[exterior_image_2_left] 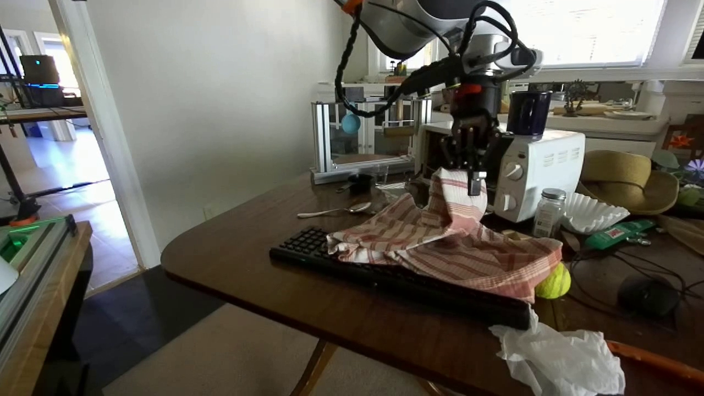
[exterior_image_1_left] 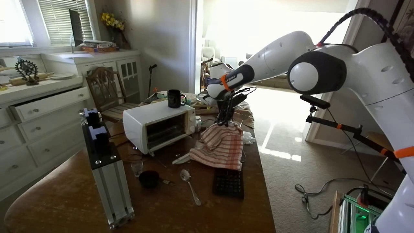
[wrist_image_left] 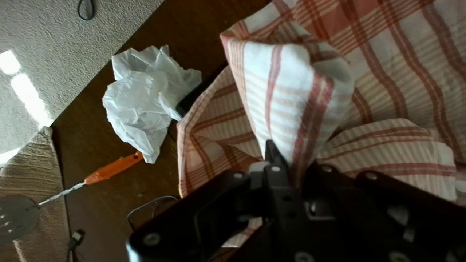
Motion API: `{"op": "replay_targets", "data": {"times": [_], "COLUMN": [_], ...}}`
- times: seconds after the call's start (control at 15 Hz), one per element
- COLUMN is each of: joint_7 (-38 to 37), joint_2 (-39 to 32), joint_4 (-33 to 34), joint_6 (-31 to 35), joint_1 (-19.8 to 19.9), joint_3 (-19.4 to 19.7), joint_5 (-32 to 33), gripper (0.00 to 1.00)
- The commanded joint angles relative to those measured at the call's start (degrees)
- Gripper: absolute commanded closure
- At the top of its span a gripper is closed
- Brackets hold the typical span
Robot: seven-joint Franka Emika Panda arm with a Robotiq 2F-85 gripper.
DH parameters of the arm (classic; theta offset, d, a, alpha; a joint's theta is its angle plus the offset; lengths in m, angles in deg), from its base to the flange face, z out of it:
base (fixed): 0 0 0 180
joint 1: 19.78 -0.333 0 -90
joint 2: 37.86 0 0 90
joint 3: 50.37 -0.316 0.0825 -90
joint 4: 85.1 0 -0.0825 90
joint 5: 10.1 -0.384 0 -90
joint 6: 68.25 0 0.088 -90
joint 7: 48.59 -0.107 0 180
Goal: Fold the towel from left to right twice.
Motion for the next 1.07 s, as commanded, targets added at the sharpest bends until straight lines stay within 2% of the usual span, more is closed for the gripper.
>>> {"op": "replay_targets", "data": {"times": [0.0,0.2,0.4,0.47,0.53,0.87,0.93,1.0], "joint_7": [-3.7,-6.1,-9.0,-6.7,-6.9,-6.9,-6.9,-6.5], "joint_2": [-6.5,-10.5,-14.2,-10.1,-10.9,-10.6,-10.6,-11.5], "joint_4": [8.2,11.0,14.0,9.6,10.0,10.1,10.1,11.1], "joint_6": [-0.9,3.5,5.0,3.4,3.7,3.7,3.7,3.8], "joint_1": [1.2,1.1,0.9,1.3,1.3,1.3,1.3,1.4], "joint_3": [0.7,1.9,2.9,1.5,1.5,1.5,1.5,1.4], "joint_5": [1.4,3.0,3.9,2.7,2.7,2.7,2.7,2.8], "gripper": [0.97,0.97,0.97,0.97,0.88,0.88,0.97,0.97]}}
